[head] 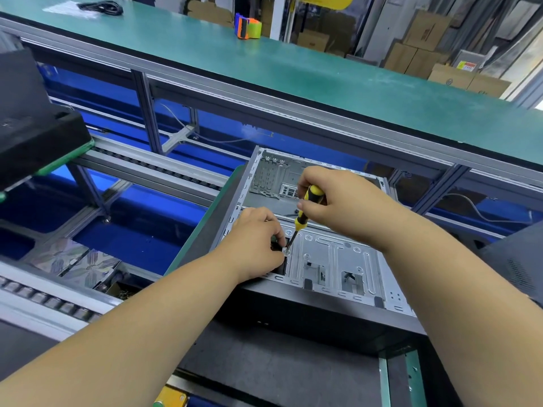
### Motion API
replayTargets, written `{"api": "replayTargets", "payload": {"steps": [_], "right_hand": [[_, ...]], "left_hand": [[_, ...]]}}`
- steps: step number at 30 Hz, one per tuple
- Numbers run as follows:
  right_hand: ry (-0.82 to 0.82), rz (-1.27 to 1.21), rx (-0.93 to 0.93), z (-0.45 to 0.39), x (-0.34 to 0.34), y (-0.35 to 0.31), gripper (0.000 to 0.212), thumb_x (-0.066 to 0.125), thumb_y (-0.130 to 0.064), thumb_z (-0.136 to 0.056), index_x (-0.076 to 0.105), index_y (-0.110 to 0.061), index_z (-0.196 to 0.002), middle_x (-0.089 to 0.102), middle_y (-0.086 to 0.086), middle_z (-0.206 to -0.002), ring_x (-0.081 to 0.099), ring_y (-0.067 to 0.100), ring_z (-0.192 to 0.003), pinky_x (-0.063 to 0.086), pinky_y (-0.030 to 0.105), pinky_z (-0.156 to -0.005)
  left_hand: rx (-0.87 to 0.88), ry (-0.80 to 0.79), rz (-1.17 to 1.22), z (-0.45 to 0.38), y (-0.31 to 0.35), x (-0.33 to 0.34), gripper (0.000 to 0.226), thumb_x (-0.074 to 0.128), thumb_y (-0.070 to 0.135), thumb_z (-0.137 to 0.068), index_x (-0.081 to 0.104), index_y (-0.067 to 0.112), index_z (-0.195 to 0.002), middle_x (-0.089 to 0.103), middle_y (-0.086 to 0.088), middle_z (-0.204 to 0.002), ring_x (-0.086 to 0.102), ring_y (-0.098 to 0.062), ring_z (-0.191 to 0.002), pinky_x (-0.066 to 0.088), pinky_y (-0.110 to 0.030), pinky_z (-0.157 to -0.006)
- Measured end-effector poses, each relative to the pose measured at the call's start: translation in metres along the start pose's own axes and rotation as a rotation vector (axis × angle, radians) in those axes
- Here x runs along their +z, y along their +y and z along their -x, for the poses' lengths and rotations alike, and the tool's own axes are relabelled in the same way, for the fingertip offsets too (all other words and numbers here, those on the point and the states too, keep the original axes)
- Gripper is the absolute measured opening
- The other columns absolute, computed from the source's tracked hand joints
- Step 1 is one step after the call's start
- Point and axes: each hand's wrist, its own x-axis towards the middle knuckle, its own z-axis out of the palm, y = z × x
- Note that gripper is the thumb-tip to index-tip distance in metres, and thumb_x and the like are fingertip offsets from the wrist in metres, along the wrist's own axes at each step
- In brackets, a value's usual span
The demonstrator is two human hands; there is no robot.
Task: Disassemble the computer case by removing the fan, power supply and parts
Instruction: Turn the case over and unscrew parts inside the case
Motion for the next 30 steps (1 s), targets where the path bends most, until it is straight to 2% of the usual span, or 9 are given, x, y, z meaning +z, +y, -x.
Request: {"api": "replayTargets", "payload": {"steps": [4,9,11,13,15,20,24,27,30], "right_hand": [[-0.02,-0.058,-0.005,0.002,0.0,0.0,0.01,0.061,-0.023,-0.088,0.055,-0.03,-0.094,0.056,-0.012,-0.082,0.051,0.003,-0.068,0.04,0.027,-0.058],[-0.08,-0.083,-0.044,0.005,-0.001,-0.003,0.011,0.057,-0.018,-0.085,0.055,-0.028,-0.089,0.055,-0.011,-0.089,0.051,0.005,-0.074,0.039,0.027,-0.062],[-0.079,-0.059,-0.061,0.008,-0.001,-0.004,0.004,0.057,-0.027,-0.087,0.054,-0.029,-0.087,0.056,-0.01,-0.086,0.051,0.005,-0.074,0.041,0.03,-0.063],[-0.04,0.027,-0.062,0.011,0.002,-0.006,0.02,0.051,-0.05,-0.088,0.052,-0.03,-0.087,0.056,-0.01,-0.077,0.05,0.005,-0.069,0.041,0.032,-0.059],[0.018,0.084,-0.041,0.012,0.005,-0.008,0.029,0.048,-0.059,-0.091,0.051,-0.03,-0.087,0.054,-0.011,-0.065,0.047,0.004,-0.063,0.035,0.03,-0.054],[-0.02,0.013,-0.049,0.014,0.009,-0.008,0.009,0.054,-0.033,-0.098,0.05,-0.026,-0.095,0.056,-0.009,-0.077,0.046,0.006,-0.066,0.033,0.029,-0.057],[-0.117,-0.165,-0.034,0.02,0.003,-0.007,0.011,0.058,-0.027,-0.095,0.048,-0.028,-0.097,0.06,-0.009,-0.093,0.055,0.009,-0.079,0.045,0.03,-0.067],[-0.107,-0.18,-0.019,0.021,0.001,-0.006,0.012,0.059,-0.019,-0.091,0.052,-0.028,-0.092,0.057,-0.01,-0.086,0.05,0.003,-0.073,0.042,0.026,-0.063],[-0.076,-0.118,-0.006,0.023,0.001,-0.006,0.006,0.058,-0.027,-0.088,0.052,-0.028,-0.089,0.056,-0.01,-0.082,0.05,0.006,-0.073,0.046,0.034,-0.066]], "left_hand": [[0.0,-0.014,-0.023,0.0,0.0,0.0,0.013,0.07,0.027,-0.075,0.066,0.031,-0.086,0.043,0.02,-0.105,0.031,-0.008,-0.113,0.033,-0.025,-0.098],[-0.001,-0.019,-0.035,0.0,0.0,0.0,0.013,0.07,0.029,-0.075,0.066,0.032,-0.087,0.043,0.02,-0.108,0.032,-0.009,-0.114,0.034,-0.028,-0.099],[-0.005,-0.019,-0.035,0.0,0.0,0.001,0.013,0.071,0.03,-0.076,0.066,0.032,-0.088,0.041,0.021,-0.108,0.031,-0.009,-0.115,0.033,-0.027,-0.098],[-0.016,-0.019,-0.032,-0.001,-0.001,0.001,0.013,0.071,0.031,-0.076,0.065,0.033,-0.087,0.038,0.023,-0.106,0.029,-0.008,-0.116,0.029,-0.024,-0.095],[-0.021,-0.021,-0.025,0.0,-0.001,0.002,0.013,0.072,0.031,-0.076,0.065,0.034,-0.087,0.038,0.023,-0.106,0.029,-0.008,-0.117,0.028,-0.023,-0.095],[-0.013,-0.011,0.001,0.0,-0.002,0.002,0.015,0.072,0.028,-0.074,0.065,0.034,-0.087,0.044,0.021,-0.108,0.032,-0.009,-0.116,0.032,-0.029,-0.102],[0.008,0.0,0.016,0.0,-0.001,0.001,0.019,0.074,0.026,-0.074,0.062,0.039,-0.082,0.046,0.022,-0.109,0.032,-0.009,-0.116,0.032,-0.028,-0.102],[0.016,0.0,0.008,0.0,-0.001,0.001,0.018,0.075,0.026,-0.074,0.064,0.038,-0.081,0.047,0.022,-0.107,0.033,-0.009,-0.115,0.032,-0.028,-0.101],[0.016,-0.004,0.009,0.0,-0.001,0.0,0.015,0.075,0.025,-0.075,0.067,0.036,-0.082,0.047,0.022,-0.107,0.033,-0.01,-0.115,0.032,-0.028,-0.1]]}}
